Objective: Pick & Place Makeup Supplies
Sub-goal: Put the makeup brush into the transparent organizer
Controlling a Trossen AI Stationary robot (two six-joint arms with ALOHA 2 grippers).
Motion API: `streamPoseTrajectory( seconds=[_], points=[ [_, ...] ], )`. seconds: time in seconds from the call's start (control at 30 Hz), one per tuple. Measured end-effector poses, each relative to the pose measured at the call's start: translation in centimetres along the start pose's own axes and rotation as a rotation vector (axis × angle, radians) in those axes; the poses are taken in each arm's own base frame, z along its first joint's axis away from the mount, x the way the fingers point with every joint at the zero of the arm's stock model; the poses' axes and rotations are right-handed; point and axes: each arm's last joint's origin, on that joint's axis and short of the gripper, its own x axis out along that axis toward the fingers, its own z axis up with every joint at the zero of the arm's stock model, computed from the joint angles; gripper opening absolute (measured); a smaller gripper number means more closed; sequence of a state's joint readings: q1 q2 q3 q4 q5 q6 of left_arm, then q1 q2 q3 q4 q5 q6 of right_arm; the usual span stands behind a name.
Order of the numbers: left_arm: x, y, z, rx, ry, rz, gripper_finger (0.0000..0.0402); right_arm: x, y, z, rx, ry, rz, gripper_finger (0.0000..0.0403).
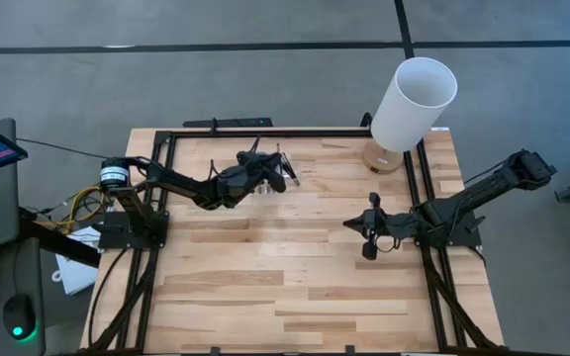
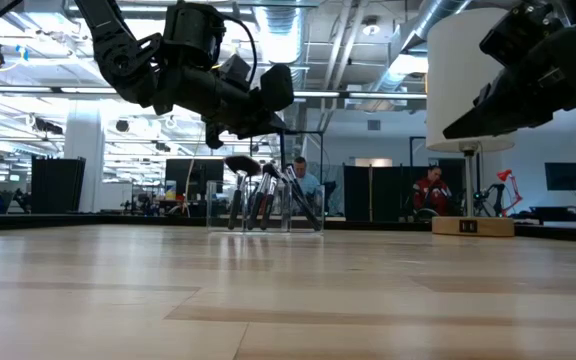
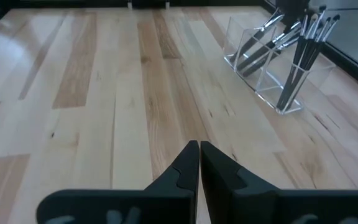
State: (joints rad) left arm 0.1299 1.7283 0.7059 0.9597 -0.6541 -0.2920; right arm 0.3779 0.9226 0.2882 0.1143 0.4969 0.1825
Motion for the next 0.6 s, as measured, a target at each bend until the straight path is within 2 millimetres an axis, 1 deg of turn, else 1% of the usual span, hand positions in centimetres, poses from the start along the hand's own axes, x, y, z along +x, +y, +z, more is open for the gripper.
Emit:
streamPoseTrajectory(
  seconds=[0.13, 0.27, 0.5, 0.6],
  points=[
    [-0.3, -0.4, -0.3, 0.006, 0.021, -0.025, 0.0030, 0.0, 0.0, -0.1, -0.002, 0.004, -0.001, 0.0008],
    [-0.9, -0.7, -1.1, 0.061, 0.058, 0.038, 0.0030, 0.0, 0.0, -0.1, -0.003, 0.008, -0.002, 0.0008],
    [-1.0, -0.7, -1.4, 0.090, 0.074, 0.069, 0.0030, 0.0, 0.0, -0.1, -0.003, 0.009, -0.001, 0.0008],
    [-1.1, -0.2, -2.0, 0.122, 0.123, 0.113, 0.0030, 0.0, 0.0, -0.1, 0.000, 0.009, -0.001, 0.0008]
  ],
)
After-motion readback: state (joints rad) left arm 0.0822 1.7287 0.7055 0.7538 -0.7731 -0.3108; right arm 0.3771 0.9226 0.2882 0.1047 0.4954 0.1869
